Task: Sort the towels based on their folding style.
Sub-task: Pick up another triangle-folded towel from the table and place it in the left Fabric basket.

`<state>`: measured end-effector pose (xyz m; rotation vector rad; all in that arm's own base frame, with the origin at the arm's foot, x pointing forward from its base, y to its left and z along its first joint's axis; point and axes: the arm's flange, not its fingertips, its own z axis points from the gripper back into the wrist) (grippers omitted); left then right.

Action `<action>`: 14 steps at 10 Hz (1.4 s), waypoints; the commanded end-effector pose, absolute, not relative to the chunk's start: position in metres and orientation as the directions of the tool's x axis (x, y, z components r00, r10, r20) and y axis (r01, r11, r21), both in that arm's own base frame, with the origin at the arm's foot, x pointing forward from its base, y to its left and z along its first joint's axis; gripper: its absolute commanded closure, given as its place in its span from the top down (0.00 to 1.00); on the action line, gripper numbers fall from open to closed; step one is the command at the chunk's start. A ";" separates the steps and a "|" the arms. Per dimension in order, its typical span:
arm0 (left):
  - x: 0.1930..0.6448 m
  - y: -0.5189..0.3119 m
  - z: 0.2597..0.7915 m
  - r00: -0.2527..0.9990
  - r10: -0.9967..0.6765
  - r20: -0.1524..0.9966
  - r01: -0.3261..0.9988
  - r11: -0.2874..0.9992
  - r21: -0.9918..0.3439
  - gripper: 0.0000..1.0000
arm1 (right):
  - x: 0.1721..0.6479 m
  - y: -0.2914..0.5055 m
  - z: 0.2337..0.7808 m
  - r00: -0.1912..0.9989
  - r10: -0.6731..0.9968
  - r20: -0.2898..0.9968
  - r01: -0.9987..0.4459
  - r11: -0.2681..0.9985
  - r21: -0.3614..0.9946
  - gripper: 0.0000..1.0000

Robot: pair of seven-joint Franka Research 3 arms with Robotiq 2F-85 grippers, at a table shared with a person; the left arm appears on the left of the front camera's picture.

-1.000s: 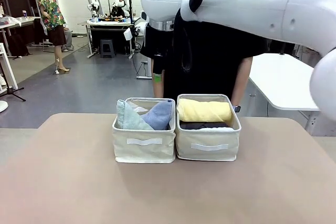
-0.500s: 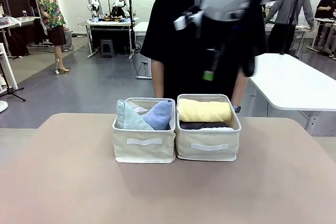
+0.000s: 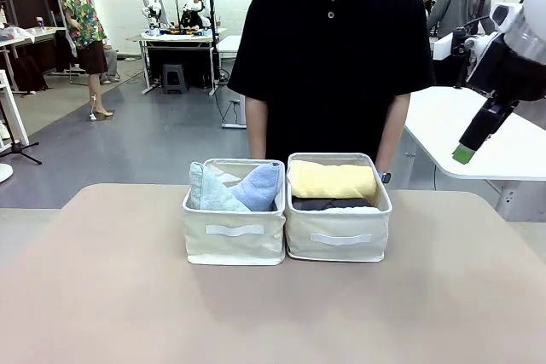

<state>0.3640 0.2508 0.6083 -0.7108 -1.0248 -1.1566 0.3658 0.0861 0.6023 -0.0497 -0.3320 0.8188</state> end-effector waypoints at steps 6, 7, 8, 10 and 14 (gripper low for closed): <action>0.363 0.250 0.609 0.054 -0.381 0.923 0.958 0.282 0.060 1.00 | 0.358 0.083 0.608 0.620 0.734 0.276 -0.717 0.673 -0.181 1.00; 0.363 0.250 0.609 0.054 -0.381 0.923 0.958 0.282 0.060 1.00 | 0.360 0.086 0.612 0.625 0.725 0.289 -0.709 0.682 -0.179 1.00; 0.363 0.250 0.609 0.054 -0.381 0.923 0.958 0.282 0.060 1.00 | 0.355 0.047 0.645 0.493 0.812 0.313 -0.837 0.541 -0.086 1.00; 0.363 0.250 0.609 0.054 -0.381 0.923 0.958 0.282 0.060 1.00 | 0.354 -0.057 0.690 0.403 0.782 0.476 -0.903 0.423 0.069 1.00; 0.363 0.250 0.609 0.054 -0.381 0.923 0.958 0.282 0.060 1.00 | 0.377 -0.193 0.685 0.219 0.682 0.698 -0.975 0.130 0.178 1.00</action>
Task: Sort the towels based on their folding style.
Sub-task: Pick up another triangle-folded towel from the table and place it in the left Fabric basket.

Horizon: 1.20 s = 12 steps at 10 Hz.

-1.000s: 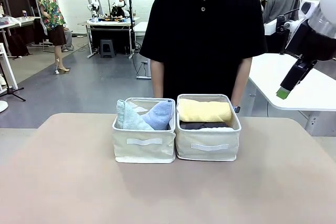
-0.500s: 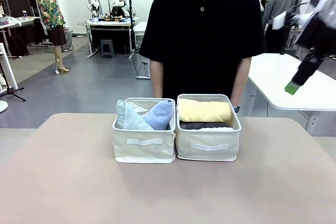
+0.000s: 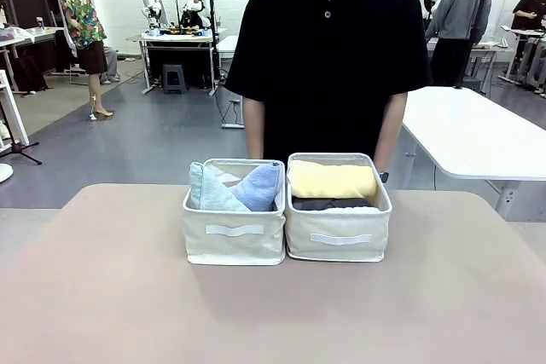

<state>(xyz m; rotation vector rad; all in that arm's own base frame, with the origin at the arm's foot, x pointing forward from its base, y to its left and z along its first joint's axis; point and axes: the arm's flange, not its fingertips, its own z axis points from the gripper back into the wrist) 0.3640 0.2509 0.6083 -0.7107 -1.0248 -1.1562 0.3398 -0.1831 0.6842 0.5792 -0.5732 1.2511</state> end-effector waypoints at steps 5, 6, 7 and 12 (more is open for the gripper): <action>0.363 0.250 0.609 0.054 -0.381 0.923 0.958 0.282 0.060 1.00 | 0.382 -0.255 0.656 0.135 0.466 0.874 -0.991 0.064 0.119 1.00; 0.363 0.250 0.609 0.054 -0.381 0.923 0.958 0.282 0.060 1.00 | 0.386 -0.257 0.649 0.150 0.399 0.905 -0.988 0.096 0.121 1.00; 0.363 0.250 0.609 0.054 -0.381 0.923 0.958 0.282 0.060 1.00 | 0.390 -0.257 0.643 0.180 0.375 0.909 -0.980 0.152 0.131 1.00; 0.363 0.250 0.609 0.054 -0.381 0.923 0.958 0.282 0.060 1.00 | 0.392 -0.263 0.637 0.158 0.368 0.916 -0.981 0.168 0.102 1.00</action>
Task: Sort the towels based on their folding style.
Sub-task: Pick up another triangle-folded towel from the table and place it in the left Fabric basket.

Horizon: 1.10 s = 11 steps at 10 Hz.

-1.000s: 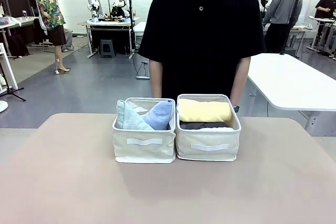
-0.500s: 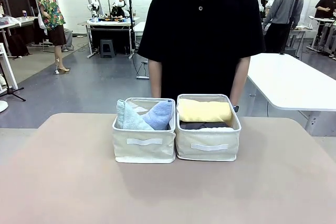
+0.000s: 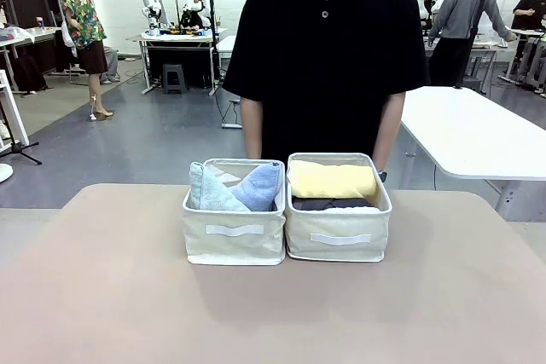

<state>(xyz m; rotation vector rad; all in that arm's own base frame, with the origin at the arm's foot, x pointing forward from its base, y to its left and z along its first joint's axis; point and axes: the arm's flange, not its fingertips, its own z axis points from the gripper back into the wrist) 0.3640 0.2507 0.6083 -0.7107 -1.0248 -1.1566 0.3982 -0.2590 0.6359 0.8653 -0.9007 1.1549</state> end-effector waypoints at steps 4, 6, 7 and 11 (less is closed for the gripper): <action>0.363 0.250 0.609 0.054 -0.381 0.923 0.958 0.282 0.060 1.00 | 0.392 -0.263 0.637 0.158 0.368 0.916 -0.981 0.168 0.102 1.00; 0.363 0.250 0.609 0.054 -0.381 0.923 0.958 0.282 0.060 1.00 | 0.392 -0.263 0.637 0.158 0.368 0.916 -0.981 0.168 0.102 1.00; 0.363 0.250 0.609 0.054 -0.381 0.923 0.958 0.282 0.060 1.00 | 0.392 -0.263 0.637 0.158 0.368 0.916 -0.981 0.168 0.102 1.00; 0.363 0.250 0.609 0.054 -0.381 0.923 0.958 0.282 0.060 1.00 | 0.392 -0.263 0.637 0.158 0.368 0.916 -0.981 0.168 0.102 1.00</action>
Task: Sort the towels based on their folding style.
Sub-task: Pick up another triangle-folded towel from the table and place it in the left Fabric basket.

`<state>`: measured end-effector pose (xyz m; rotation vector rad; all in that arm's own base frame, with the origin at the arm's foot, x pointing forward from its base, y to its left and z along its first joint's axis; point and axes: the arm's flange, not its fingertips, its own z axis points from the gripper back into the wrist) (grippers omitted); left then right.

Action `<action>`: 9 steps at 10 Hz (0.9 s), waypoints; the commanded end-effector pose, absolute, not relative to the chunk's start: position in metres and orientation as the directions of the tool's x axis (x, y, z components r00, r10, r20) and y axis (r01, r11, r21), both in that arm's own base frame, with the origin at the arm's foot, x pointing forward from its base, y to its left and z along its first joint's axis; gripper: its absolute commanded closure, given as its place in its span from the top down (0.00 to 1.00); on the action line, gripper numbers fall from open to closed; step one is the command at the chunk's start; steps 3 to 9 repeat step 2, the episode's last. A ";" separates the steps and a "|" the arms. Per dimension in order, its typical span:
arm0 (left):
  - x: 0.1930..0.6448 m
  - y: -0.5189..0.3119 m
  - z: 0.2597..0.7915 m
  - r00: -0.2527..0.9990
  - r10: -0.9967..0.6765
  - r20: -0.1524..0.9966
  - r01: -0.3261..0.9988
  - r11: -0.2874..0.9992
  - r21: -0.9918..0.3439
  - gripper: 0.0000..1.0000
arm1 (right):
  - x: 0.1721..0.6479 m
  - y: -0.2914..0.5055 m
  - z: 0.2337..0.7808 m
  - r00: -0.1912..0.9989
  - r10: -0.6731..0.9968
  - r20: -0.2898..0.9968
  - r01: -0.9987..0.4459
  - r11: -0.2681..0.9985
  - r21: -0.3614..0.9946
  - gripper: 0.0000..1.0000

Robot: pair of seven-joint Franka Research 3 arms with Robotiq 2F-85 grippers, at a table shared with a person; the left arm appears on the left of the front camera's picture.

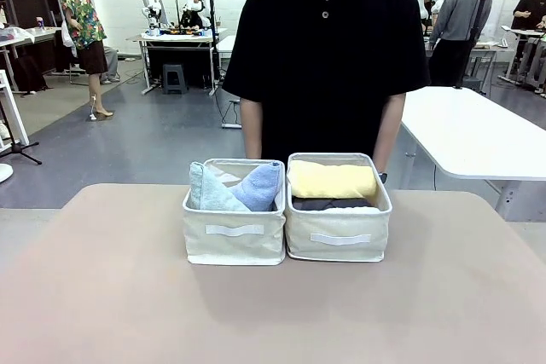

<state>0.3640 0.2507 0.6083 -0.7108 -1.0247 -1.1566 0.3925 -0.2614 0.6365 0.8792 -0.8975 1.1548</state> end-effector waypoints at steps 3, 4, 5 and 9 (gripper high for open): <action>0.363 0.250 0.609 0.054 -0.381 0.923 0.958 0.282 0.060 1.00 | 0.392 -0.263 0.637 0.158 0.368 0.916 -0.981 0.168 0.102 1.00; 0.363 0.250 0.609 0.054 -0.381 0.923 0.958 0.282 0.060 1.00 | 0.392 -0.263 0.637 0.158 0.368 0.916 -0.981 0.168 0.102 1.00; 0.363 0.250 0.609 0.054 -0.381 0.923 0.958 0.282 0.060 1.00 | 0.392 -0.263 0.637 0.158 0.368 0.916 -0.981 0.168 0.102 1.00; 0.363 0.250 0.609 0.054 -0.381 0.923 0.958 0.282 0.060 1.00 | 0.392 -0.263 0.637 0.158 0.368 0.916 -0.981 0.168 0.102 1.00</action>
